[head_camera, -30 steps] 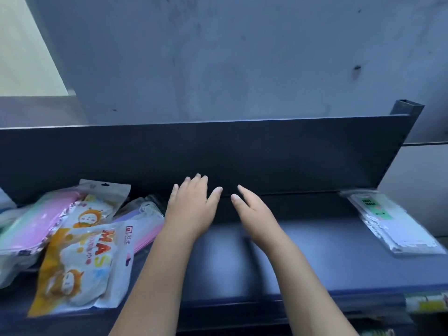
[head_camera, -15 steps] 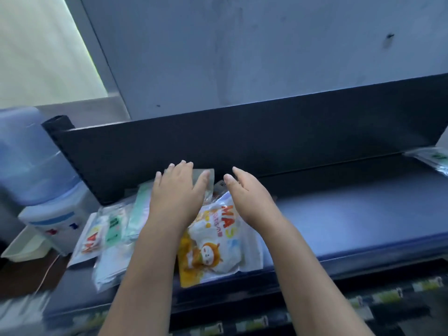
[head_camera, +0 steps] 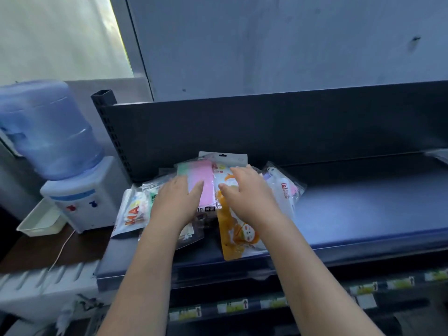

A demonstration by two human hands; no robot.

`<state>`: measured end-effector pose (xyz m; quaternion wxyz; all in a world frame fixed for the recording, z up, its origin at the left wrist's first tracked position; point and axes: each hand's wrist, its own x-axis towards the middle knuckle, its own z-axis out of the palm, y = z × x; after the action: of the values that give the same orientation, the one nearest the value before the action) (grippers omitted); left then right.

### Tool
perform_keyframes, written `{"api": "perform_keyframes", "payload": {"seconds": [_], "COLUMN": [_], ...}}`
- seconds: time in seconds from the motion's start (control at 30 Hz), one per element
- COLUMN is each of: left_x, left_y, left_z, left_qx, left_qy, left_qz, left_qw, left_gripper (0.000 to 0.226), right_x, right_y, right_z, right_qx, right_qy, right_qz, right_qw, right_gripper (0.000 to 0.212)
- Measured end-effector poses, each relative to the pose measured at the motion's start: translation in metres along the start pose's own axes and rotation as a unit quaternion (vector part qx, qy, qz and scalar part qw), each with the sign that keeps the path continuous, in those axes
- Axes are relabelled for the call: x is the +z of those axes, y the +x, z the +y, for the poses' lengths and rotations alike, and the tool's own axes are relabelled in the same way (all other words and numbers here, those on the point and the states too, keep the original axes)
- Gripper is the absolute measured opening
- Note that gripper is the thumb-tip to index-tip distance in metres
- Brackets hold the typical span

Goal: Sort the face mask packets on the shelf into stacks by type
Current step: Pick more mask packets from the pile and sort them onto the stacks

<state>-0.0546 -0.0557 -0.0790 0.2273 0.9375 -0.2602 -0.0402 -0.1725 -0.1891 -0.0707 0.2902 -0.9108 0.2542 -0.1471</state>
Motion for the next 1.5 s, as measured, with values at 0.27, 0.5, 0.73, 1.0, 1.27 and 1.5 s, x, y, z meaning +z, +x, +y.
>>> {"api": "perform_keyframes", "payload": {"seconds": [0.27,0.5,0.73,1.0,1.27,1.5], "left_x": [0.011,0.006,0.004,-0.009,-0.025,-0.019], "left_y": [0.004,0.003,-0.004,-0.011,-0.014,-0.013], "left_z": [-0.022,-0.031,-0.029,-0.052,-0.083,-0.100], "left_qx": [-0.031,-0.033,-0.036,-0.055,-0.214,-0.252], "left_qy": [-0.103,-0.338,-0.511,-0.308,-0.093,-0.295], "left_qz": [0.018,0.121,0.117,0.093,-0.030,0.026], "left_qw": [0.994,0.933,0.851,0.945,0.972,0.921], "left_gripper": [0.062,0.046,0.055,0.036,0.055,0.069], "right_x": [0.024,0.034,0.026,0.038,0.054,0.067], "right_y": [-0.006,-0.005,0.004,0.008,0.011,0.011], "right_z": [-0.033,-0.049,-0.058,-0.056,-0.053,-0.051], "right_qx": [-0.009,0.060,0.211,0.231,0.239,0.227], "right_qy": [0.013,0.250,0.508,0.485,0.506,0.513], "right_qz": [-0.064,-0.034,0.061,0.052,0.082,0.109], "right_qw": [0.998,0.966,0.833,0.842,0.825,0.821], "right_gripper": [0.045,0.057,0.051,0.015,0.013,0.017]}}
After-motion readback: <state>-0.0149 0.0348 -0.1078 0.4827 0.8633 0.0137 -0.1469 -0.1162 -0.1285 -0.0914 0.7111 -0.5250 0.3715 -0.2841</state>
